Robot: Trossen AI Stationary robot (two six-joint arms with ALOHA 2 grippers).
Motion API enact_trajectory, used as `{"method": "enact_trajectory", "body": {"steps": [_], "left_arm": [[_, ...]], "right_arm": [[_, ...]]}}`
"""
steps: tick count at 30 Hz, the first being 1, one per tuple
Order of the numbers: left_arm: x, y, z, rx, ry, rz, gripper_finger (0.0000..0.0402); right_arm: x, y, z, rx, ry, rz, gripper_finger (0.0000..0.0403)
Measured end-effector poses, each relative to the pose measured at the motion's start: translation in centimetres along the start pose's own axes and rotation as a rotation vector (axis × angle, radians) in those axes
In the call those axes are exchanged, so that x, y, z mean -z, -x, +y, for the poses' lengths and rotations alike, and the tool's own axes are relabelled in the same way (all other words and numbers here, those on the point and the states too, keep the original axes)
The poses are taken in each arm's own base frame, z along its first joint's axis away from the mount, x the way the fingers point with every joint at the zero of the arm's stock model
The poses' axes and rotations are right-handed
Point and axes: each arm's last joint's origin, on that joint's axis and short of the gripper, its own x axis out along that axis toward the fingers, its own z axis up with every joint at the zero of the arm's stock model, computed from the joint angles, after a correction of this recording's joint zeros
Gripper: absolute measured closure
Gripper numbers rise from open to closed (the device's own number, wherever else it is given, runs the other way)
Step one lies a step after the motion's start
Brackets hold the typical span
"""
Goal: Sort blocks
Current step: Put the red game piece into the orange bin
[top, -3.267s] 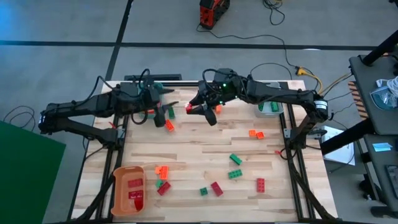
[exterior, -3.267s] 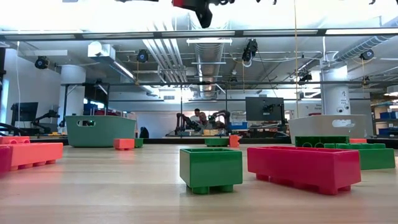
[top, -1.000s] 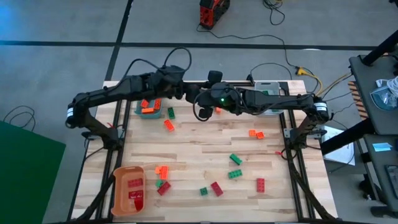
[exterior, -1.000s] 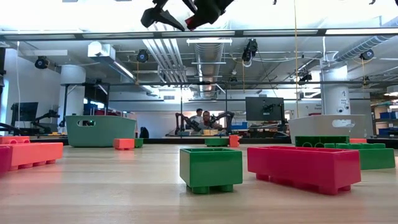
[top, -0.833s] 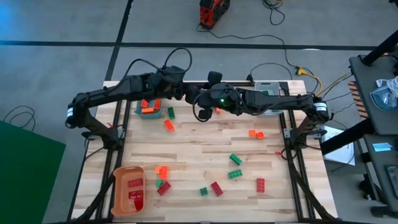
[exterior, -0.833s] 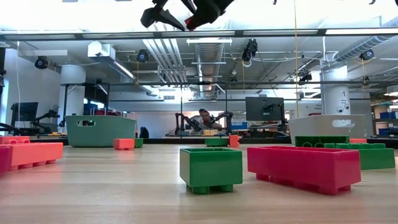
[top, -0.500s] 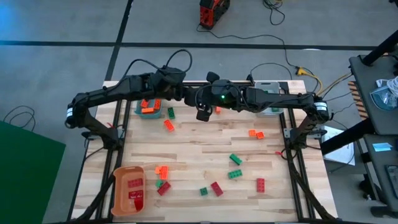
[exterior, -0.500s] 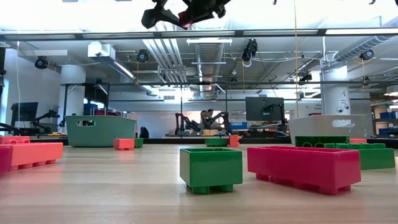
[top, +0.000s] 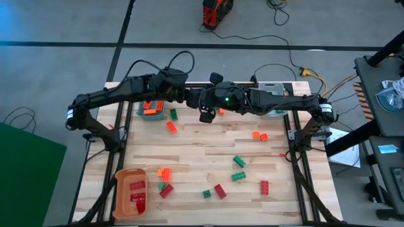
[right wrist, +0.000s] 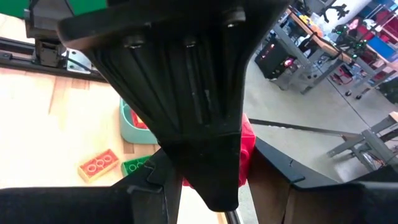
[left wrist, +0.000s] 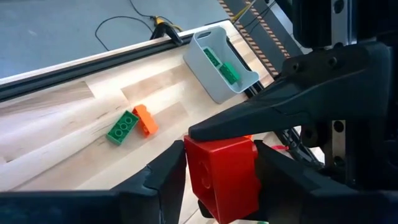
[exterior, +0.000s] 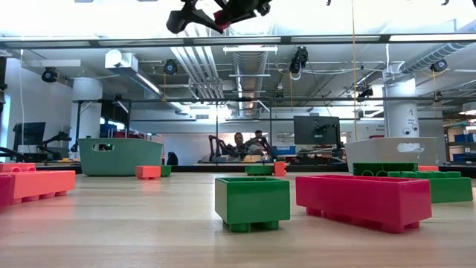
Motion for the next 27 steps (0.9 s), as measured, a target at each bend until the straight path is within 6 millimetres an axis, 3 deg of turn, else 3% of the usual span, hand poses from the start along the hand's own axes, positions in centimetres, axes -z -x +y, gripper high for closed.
{"method": "enact_trajectory", "body": {"steps": [6, 12, 16, 27], "left_arm": [[0.0, 0.0, 0.0, -0.001, -0.007, 0.0, 0.0247], [0.0, 0.0, 0.0, 0.0, -0.007, 0.0, 0.0247], [0.0, 0.0, 0.0, -0.007, -0.01, -0.008, 0.0247], [0.4, 1.1, 0.7, -0.059, -0.038, 0.042, 0.0247]], "right_arm": [[0.0, 0.0, 0.1, 0.001, 0.002, 0.001, 0.027], [0.0, 0.0, 0.1, 0.001, 0.001, 0.0, 0.0185], [0.0, 0.0, 0.1, 0.002, 0.001, 0.0, 0.0156], [0.5, 0.5, 0.1, -0.026, -0.04, 0.075, 0.0157]]}}
